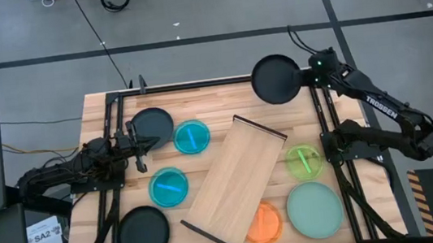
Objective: Place and stack plates onto a shelf
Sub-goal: Put the top right black plate on the shelf
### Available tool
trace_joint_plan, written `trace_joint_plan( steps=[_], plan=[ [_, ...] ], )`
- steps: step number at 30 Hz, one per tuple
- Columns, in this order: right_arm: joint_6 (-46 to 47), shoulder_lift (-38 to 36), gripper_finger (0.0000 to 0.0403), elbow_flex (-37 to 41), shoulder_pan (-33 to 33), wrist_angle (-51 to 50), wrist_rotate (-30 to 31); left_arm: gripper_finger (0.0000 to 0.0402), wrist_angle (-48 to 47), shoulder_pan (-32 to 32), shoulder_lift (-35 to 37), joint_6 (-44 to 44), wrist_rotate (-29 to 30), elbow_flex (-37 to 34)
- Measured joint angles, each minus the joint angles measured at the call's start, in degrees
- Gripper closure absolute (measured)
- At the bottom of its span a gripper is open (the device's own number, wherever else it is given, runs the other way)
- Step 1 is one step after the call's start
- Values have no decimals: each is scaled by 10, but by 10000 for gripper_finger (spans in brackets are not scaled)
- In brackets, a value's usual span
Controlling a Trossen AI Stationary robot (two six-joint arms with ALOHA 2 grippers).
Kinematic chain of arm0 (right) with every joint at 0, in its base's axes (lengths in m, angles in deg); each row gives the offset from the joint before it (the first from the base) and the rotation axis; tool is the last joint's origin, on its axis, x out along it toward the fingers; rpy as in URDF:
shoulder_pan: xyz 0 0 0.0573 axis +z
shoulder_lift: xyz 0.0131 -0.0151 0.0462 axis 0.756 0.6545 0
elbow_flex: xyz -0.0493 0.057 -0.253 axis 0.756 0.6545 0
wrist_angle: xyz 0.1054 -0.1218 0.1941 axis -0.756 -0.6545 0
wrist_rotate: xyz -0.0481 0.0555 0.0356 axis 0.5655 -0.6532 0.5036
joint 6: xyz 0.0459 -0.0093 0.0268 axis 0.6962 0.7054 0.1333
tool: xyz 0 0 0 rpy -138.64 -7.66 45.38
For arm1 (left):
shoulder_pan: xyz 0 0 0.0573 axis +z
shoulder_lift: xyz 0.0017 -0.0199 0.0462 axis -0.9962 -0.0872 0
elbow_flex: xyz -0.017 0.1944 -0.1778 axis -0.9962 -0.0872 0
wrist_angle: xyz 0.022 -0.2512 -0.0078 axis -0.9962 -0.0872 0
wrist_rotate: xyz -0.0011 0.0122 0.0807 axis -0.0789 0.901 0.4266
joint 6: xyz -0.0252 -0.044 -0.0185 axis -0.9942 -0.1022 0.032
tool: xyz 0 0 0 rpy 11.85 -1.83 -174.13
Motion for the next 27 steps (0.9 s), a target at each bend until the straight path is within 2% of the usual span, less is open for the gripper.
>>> trace_joint_plan(
  steps=[7,14,17,23,27],
  plan=[
    [19,-40,390,-1,0,36,-68,390,0,0,0,0,0,0],
    [52,-63,390,-1,12,106,-217,390,0,0,0,0,0,0],
    [74,-69,390,-1,30,133,-260,390,0,0,0,0,0,0],
    [115,-77,390,-1,89,162,-299,390,0,0,0,0,0,0],
    [135,-77,390,-1,147,168,-300,390,0,0,0,0,0,0]
  ],
)
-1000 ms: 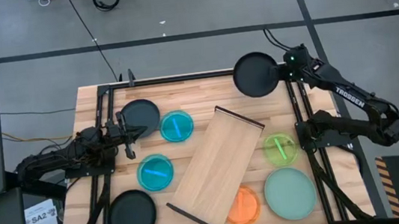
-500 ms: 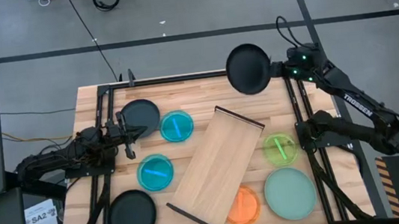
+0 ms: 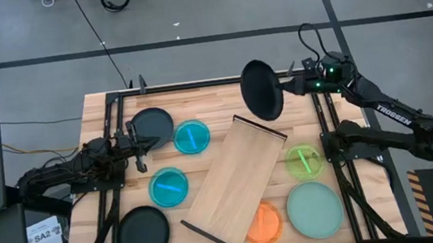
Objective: Place and stack plates onto a shelf
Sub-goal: Put the top right black plate on the shelf
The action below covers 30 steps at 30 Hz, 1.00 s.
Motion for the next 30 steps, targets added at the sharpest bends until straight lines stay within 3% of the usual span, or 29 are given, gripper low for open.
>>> trace_joint_plan(
  steps=[15,30],
  plan=[
    [-14,11,390,0,226,6,36,390,0,0,0,0,0,0],
    [-93,99,383,0,309,6,81,390,0,0,0,0,0,0]
  ],
)
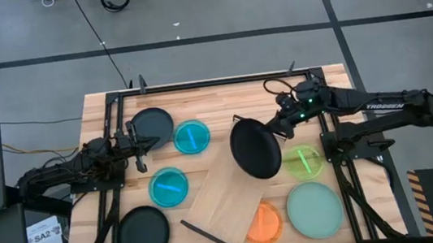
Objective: Place and stack plates onto a shelf
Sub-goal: Put the top right black plate on the shelf
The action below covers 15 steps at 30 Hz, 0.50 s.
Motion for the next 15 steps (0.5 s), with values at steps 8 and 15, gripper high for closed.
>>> trace_joint_plan(
  steps=[8,15],
  plan=[
    [-7,36,384,0,1,0,0,390,0,0,0,0,0,0],
    [-27,59,383,0,1,-3,-4,390,0,0,0,0,0,0]
  ],
)
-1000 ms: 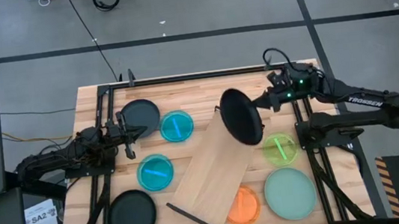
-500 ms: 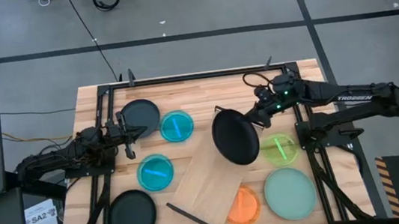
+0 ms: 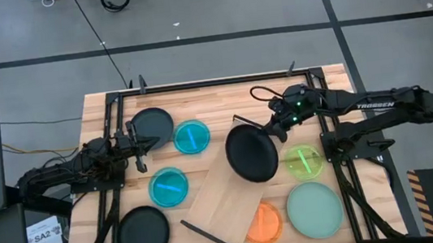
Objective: Place and stack plates onto a shelf
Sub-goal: Put the top right black plate on the shelf
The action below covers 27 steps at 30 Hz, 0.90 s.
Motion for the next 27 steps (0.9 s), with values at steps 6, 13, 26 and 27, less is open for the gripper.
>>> trace_joint_plan(
  steps=[6,13,26,27],
  plan=[
    [-8,12,383,0,0,-3,0,390,0,0,0,0,0,0],
    [-9,12,383,0,0,-20,3,390,0,0,0,0,0,0],
    [-17,11,369,0,0,-22,2,390,0,0,0,0,0,0],
    [-24,11,369,0,0,-23,2,390,0,0,0,0,0,0]
  ],
)
